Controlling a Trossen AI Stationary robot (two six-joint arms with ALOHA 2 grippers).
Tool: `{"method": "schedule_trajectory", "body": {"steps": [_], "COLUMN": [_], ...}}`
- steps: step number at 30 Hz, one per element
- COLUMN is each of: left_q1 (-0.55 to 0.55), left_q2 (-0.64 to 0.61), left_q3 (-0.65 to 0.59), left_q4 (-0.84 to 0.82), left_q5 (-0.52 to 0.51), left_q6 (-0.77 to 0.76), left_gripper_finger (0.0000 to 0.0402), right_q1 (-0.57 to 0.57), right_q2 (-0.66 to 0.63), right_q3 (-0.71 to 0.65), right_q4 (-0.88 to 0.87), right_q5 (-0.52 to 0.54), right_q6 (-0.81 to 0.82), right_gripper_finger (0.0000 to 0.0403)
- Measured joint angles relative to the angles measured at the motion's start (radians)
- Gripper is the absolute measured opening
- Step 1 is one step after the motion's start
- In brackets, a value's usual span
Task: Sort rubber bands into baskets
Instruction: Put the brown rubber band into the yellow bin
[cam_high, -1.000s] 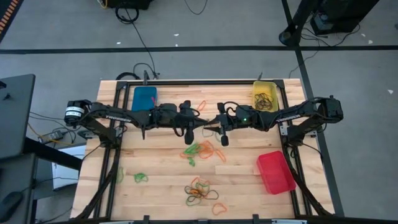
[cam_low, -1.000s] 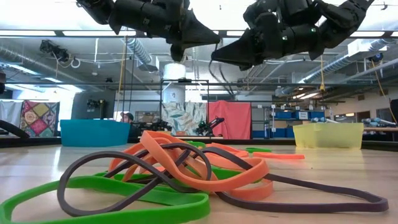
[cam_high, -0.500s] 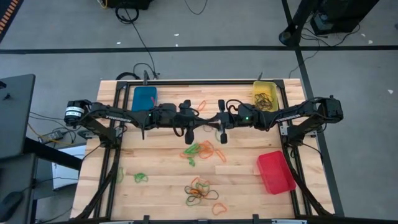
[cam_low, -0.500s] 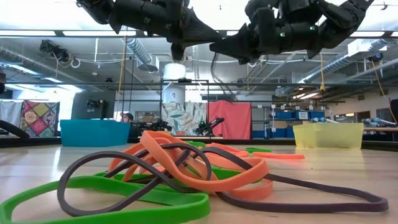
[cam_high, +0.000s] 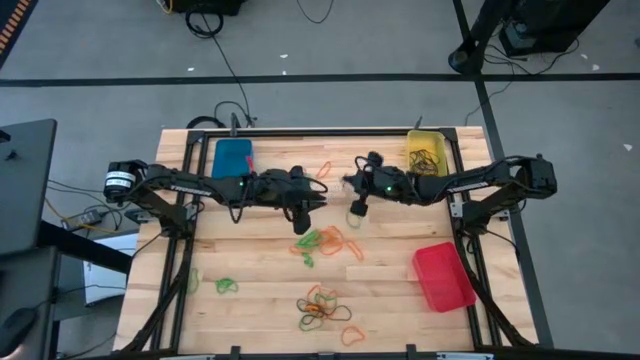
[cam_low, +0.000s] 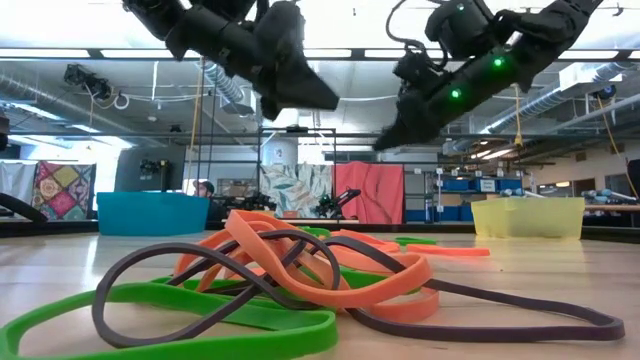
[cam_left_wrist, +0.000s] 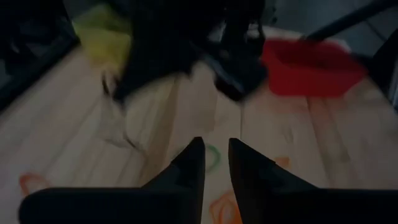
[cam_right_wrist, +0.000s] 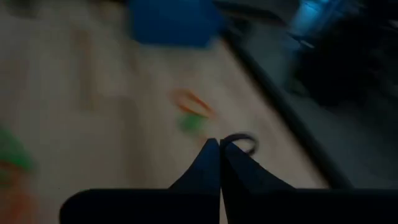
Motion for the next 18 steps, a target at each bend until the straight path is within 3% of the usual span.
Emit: {"method": "schedule_trajectory", "body": {"steps": [7,18], "left_q1": [-0.044,-0.094], "left_q2": [0.0,0.0], "left_q3": [-0.117,-0.331], "left_q4": [0.072,0.274], "left_q5": [0.009,-0.026], "left_q6": [-0.049,-0.225], "left_gripper_finger": [0.008,0.008], "right_q1": [-0.059,-0.211], "right_q2": [-0.103,-0.26], "right_q3": [0.0,0.0], "right_q4": [-0.259,-0.563], "right_q5": [0.356,0.616], "right_q6": [-0.016,-0.001], "right_gripper_finger": [0.0006,0.0007]}}
